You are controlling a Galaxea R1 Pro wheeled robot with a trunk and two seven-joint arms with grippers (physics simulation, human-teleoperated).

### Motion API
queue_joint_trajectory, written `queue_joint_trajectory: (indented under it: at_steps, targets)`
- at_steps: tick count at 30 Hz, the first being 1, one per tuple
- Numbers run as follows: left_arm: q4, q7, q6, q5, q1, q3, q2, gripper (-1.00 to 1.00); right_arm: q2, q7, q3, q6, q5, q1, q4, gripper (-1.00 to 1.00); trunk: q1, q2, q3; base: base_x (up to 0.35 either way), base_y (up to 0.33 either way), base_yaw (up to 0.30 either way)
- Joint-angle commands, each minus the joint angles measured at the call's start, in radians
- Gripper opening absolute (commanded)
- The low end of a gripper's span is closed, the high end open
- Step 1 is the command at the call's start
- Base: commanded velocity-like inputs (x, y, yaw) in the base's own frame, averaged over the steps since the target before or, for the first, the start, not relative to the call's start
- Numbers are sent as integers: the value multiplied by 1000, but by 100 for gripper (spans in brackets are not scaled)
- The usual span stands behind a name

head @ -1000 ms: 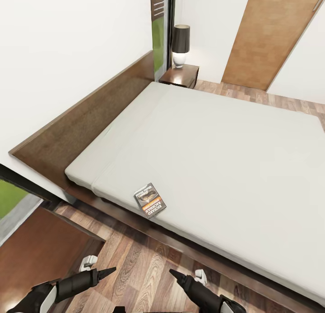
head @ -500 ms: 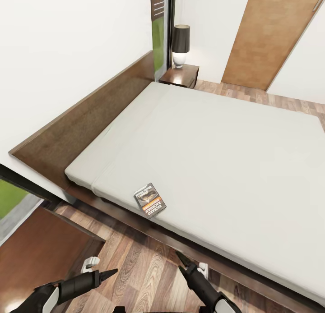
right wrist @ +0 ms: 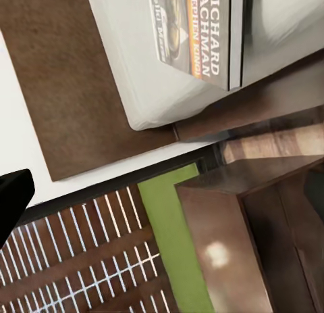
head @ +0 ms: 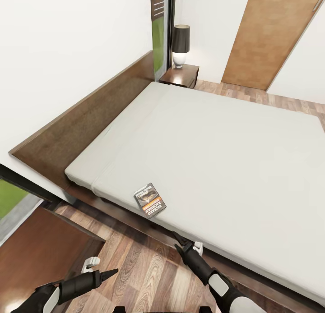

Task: In the bedroom, move the book from the bed onto either nightstand, and place the two sandals side by side next to the bed.

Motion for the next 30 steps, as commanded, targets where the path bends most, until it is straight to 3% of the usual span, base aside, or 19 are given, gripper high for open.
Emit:
queue_joint_trajectory:
  at_steps: [1,9,24,30]
  targets:
    - [0,-5,10,-4,0,7,0,100,0,1,4,9,-8,0,0,100,0,-1,-1,0,0,0]
    - [0,-4,11,-5,0,8,-19,100,-1,5,15,8,-8,0,0,100,0,-1,-1,0,0,0]
    - [0,-4,11,-5,0,8,-20,100,0,6,17,10,-8,0,5,100,0,-1,0,0,0,4]
    - [0,-4,11,-5,0,8,-20,100,0,6,17,10,-8,0,5,100,0,-1,6,0,0,157]
